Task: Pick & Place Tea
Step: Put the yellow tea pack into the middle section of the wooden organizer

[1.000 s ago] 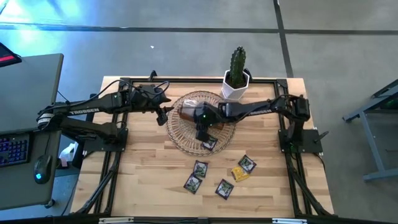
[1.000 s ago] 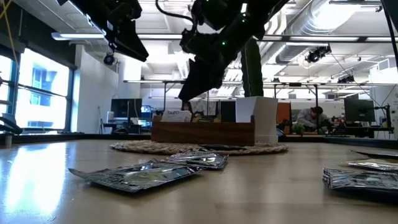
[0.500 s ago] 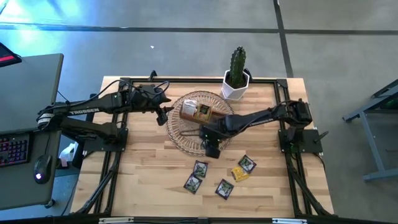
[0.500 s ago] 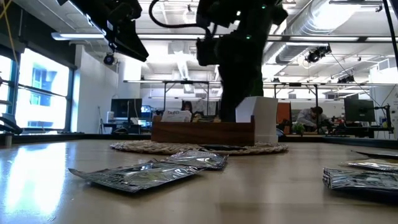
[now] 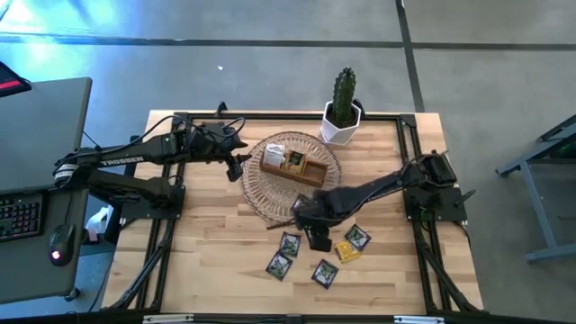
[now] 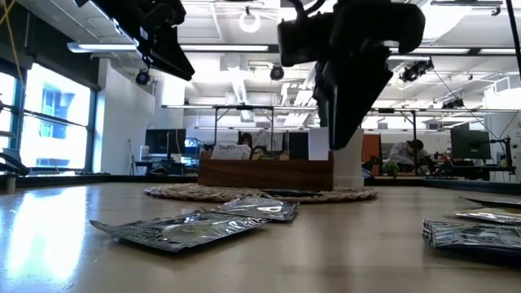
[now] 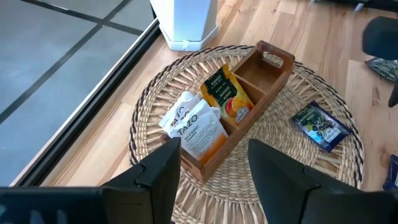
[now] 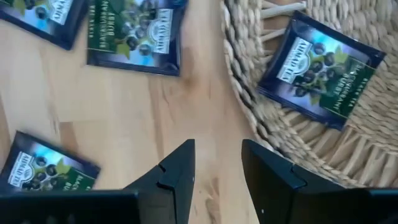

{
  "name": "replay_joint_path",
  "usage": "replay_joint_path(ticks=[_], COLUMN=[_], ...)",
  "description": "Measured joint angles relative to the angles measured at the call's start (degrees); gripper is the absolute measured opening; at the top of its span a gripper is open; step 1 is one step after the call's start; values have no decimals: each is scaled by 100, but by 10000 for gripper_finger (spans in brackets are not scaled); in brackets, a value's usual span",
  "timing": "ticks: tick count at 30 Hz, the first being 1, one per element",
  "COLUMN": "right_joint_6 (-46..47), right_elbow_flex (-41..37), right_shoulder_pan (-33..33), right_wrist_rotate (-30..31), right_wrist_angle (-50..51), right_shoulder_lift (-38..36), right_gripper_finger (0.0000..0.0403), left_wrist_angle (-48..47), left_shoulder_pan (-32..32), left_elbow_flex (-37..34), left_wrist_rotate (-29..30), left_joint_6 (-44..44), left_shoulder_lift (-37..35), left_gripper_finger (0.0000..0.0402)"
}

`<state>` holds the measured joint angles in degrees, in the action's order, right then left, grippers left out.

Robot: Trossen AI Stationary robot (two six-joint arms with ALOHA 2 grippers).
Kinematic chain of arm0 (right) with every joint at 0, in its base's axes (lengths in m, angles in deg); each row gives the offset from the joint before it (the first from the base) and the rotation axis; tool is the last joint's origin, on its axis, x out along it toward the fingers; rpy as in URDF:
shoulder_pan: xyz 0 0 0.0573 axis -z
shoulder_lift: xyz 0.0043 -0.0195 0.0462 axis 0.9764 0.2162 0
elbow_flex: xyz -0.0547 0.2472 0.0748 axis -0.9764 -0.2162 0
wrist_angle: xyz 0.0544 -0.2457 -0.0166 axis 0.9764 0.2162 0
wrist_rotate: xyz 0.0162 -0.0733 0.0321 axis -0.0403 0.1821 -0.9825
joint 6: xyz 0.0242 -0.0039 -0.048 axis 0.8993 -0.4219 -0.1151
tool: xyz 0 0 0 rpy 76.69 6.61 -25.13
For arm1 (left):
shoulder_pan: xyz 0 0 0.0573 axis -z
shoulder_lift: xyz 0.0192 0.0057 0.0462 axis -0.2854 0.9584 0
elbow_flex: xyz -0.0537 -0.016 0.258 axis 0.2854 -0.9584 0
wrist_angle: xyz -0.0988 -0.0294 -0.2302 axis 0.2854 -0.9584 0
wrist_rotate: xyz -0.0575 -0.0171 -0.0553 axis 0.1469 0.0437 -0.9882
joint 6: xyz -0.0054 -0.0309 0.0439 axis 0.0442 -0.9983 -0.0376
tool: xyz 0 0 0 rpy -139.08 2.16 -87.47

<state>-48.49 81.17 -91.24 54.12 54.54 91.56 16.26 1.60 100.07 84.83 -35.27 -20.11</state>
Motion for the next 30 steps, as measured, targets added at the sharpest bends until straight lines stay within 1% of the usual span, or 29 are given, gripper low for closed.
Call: replay_joint_path(ticks=[11, 16, 30], right_joint_6=[1012, 1139, 1139], right_elbow_flex=[0, 1, 2], right_shoulder_pan=[-350, -423, -445], right_wrist_rotate=[641, 927, 944], right_wrist_angle=[48, 45, -44], right_shoulder_lift=[0, 0, 0], right_gripper_finger=[129, 129, 129], left_wrist_angle=[-2, -2, -2], left_shoulder_pan=[0, -2, 0], left_elbow_flex=[0, 0, 0], left_wrist_rotate=[0, 0, 0], left_joint_6=[-1, -2, -2], left_shoulder_lift=[0, 0, 0], left_gripper_finger=[184, 184, 184])
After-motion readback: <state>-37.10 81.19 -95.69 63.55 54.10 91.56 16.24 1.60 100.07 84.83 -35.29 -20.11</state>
